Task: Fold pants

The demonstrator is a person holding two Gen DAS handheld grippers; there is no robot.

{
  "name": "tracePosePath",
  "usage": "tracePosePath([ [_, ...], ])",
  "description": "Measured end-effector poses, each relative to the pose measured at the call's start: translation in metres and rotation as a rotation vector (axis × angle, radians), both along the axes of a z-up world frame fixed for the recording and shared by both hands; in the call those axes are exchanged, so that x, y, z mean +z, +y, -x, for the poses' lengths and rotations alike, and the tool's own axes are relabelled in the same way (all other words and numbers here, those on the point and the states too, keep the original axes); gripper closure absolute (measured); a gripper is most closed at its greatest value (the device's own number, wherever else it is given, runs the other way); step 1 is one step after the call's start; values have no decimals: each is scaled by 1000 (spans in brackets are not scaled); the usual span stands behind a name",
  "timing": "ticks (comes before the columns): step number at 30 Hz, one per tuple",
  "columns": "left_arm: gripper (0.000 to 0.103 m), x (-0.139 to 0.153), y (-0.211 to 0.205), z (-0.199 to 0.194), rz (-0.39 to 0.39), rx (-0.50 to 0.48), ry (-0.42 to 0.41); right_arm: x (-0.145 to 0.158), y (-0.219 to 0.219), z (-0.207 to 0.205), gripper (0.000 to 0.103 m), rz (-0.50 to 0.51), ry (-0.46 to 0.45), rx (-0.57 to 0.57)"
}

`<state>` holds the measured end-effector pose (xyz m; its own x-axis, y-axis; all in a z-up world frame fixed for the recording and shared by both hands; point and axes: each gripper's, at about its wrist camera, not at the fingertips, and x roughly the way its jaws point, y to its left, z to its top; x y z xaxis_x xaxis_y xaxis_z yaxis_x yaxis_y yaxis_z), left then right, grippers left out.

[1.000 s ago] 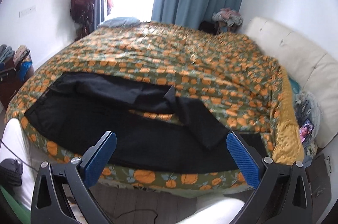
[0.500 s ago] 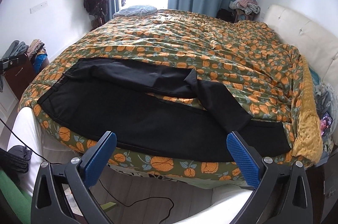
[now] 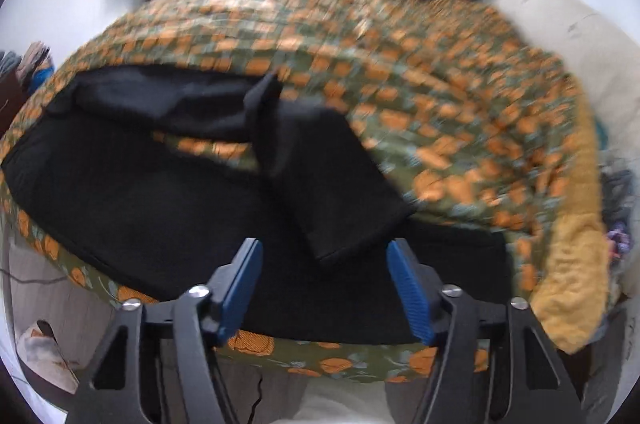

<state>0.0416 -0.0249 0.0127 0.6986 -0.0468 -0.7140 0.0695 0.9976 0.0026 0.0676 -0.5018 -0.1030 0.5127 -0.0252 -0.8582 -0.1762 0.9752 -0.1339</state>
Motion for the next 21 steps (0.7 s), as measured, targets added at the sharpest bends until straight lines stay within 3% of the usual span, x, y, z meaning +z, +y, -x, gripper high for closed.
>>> tracePosePath([
  [5,0,-6,1,-9,-5,18,33,-57,26,-23,40,102,92,127],
  [9,0,-16,-3,-17,-18,23,70,-83,25,-32,41,212,103,161],
  [10,0,-19,-4,-19,-24,23,80,-85,20,-35,57,212,110,157],
  [11,0,-21,-6,-22,-29,23,88,-83,12,-40,92,204,125,145],
  [12,0,-23,-7,-24,-34,23,95,-78,6,-44,98,196,125,136],
  [16,0,-28,-15,-35,-46,18,123,-19,-50,-93,98,232,42,84],
  [19,0,-29,-24,-40,-48,3,132,33,-142,-163,96,270,-50,-126],
  [20,0,-28,-27,-39,-58,-1,127,43,-173,-181,72,239,-43,-214],
  [21,0,-27,-28,-39,-66,-2,122,53,-200,-195,60,242,-47,-313],
])
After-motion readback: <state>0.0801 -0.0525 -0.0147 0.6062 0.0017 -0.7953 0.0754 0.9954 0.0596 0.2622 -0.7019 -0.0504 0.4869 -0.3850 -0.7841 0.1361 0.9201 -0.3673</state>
